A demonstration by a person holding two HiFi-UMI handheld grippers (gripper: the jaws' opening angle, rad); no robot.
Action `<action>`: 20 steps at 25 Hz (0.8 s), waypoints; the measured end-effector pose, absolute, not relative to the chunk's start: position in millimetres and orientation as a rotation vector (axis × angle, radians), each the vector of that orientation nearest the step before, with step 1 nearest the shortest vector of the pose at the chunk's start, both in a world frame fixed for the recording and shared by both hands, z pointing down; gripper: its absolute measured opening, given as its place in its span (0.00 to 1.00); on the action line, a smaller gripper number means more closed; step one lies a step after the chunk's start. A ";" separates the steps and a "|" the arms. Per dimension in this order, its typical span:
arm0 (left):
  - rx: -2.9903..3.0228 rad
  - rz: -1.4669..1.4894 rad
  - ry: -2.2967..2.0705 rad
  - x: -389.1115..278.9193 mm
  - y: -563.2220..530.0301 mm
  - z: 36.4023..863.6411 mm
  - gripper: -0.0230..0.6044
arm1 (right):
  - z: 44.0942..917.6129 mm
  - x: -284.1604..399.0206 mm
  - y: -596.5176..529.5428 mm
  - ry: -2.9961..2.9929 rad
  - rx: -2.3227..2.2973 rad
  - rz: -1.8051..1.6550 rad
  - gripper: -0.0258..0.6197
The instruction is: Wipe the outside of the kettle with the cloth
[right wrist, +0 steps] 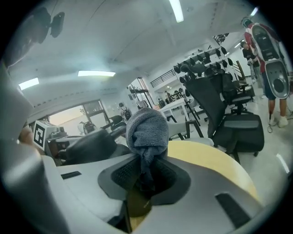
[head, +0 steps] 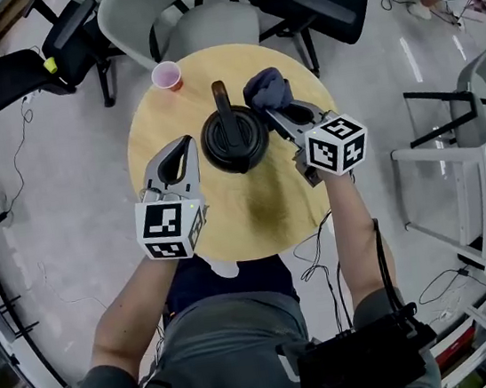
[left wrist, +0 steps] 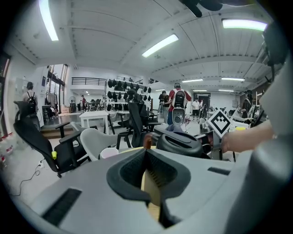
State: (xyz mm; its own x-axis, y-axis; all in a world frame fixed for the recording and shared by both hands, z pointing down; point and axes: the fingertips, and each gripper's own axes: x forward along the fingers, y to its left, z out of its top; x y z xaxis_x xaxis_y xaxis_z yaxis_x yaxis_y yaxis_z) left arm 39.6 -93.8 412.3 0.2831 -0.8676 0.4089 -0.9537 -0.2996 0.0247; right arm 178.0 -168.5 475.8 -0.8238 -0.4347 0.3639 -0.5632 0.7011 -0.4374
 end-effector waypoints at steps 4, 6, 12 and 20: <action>2.272 0.466 -1.684 38.1 -92.3 422.4 0.05 | 514.7 177.4 -170.0 -2.633 0.753 0.872 0.17; 2.263 0.467 -1.686 37.4 -90.7 430.0 0.05 | 535.1 178.0 -170.0 -2.611 0.749 0.913 0.17; 2.244 0.496 -1.672 36.8 -86.0 446.0 0.05 | 577.3 181.1 -167.4 -2.534 0.740 0.965 0.17; 2.258 0.498 -1.671 39.0 -88.4 435.9 0.05 | 560.6 185.5 -169.8 -2.556 0.729 0.988 0.17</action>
